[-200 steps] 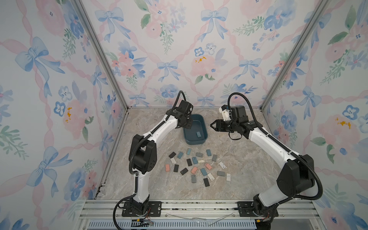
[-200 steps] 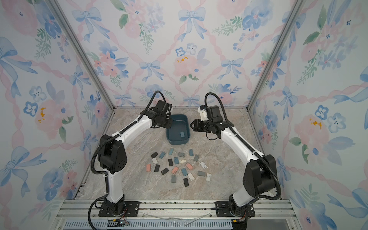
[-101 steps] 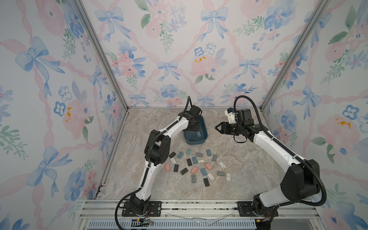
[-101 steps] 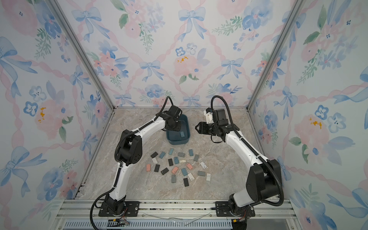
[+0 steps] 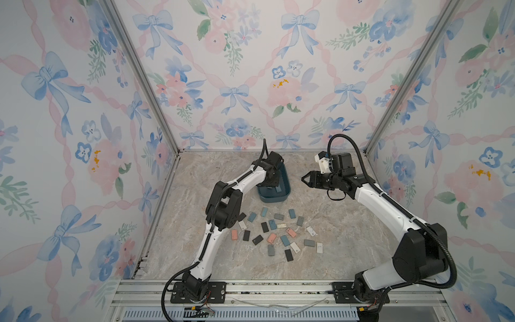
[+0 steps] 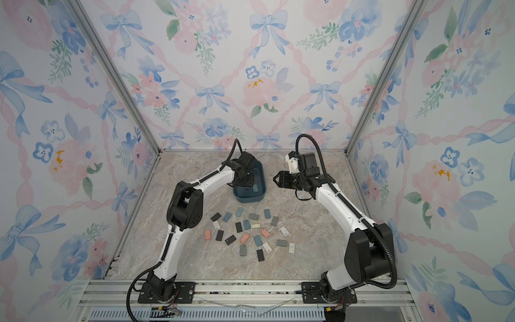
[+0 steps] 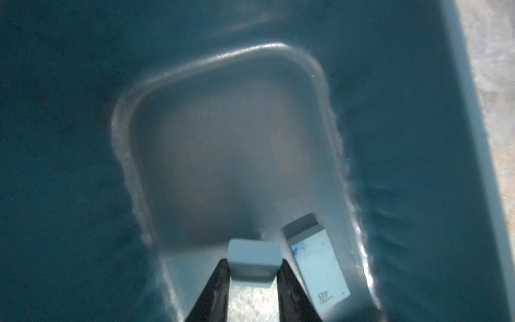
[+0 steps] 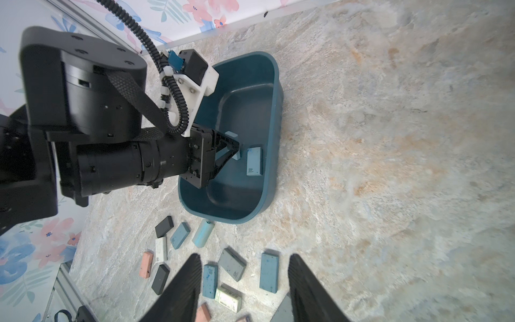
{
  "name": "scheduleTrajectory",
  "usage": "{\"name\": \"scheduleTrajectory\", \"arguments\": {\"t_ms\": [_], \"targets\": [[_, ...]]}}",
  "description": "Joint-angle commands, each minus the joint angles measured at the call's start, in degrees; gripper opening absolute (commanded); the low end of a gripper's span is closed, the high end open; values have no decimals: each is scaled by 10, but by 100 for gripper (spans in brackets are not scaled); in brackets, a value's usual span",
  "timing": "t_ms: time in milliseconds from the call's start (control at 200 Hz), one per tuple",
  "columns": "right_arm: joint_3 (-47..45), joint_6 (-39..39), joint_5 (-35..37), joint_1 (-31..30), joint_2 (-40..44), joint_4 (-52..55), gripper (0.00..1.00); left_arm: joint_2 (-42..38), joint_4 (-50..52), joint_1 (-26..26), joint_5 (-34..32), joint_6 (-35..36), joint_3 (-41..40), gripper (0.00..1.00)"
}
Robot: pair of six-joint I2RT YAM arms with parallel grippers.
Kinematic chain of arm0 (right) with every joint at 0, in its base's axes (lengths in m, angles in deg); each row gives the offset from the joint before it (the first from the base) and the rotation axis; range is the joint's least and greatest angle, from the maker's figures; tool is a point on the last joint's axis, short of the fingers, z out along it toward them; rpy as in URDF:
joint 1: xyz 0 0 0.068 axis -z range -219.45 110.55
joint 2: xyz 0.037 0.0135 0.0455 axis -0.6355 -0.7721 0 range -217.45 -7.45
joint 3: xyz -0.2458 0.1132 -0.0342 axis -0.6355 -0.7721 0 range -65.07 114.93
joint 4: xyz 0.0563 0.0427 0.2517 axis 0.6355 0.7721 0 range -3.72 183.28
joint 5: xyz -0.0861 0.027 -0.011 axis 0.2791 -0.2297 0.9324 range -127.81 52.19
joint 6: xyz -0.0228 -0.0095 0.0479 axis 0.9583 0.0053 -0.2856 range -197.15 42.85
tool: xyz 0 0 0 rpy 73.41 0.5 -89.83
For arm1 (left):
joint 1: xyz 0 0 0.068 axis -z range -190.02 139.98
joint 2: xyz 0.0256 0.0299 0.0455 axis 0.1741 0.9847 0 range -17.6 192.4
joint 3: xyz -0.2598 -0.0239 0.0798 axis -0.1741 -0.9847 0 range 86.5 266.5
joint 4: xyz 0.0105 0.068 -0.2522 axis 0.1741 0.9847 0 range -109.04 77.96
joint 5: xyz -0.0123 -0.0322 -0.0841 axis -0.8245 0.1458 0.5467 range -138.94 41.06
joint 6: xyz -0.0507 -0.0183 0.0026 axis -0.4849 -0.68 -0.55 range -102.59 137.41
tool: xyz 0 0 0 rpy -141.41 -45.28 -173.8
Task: Put the eraser in the storage box
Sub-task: Place the eraser in the storage box.
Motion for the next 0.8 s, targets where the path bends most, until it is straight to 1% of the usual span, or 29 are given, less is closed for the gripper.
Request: {"name": "scheduleTrajectory", "arguments": {"t_ms": [0, 80, 275, 340, 480, 635, 790], "targets": [[-9, -6, -11, 5, 11, -9, 53, 14, 9, 3, -7, -9, 12, 32], [-8, -5, -11, 5, 12, -7, 53, 15, 9, 4, -5, -10, 12, 33], [-7, -6, -12, 5, 17, -4, 53, 5, 9, 3, -4, -13, 24, 47], [-7, -6, -10, 5, 21, 0, 53, -3, 9, 4, -6, -13, 30, 48], [-13, -2, 5, 3, 33, 14, 53, -30, 10, 8, -11, -11, 36, 49], [-40, -3, 32, -8, 45, 34, 54, -82, 8, 19, -27, 2, 35, 48], [-72, -14, 79, -42, 43, 62, 56, -144, 6, 27, -47, 15, 19, 47]]}}
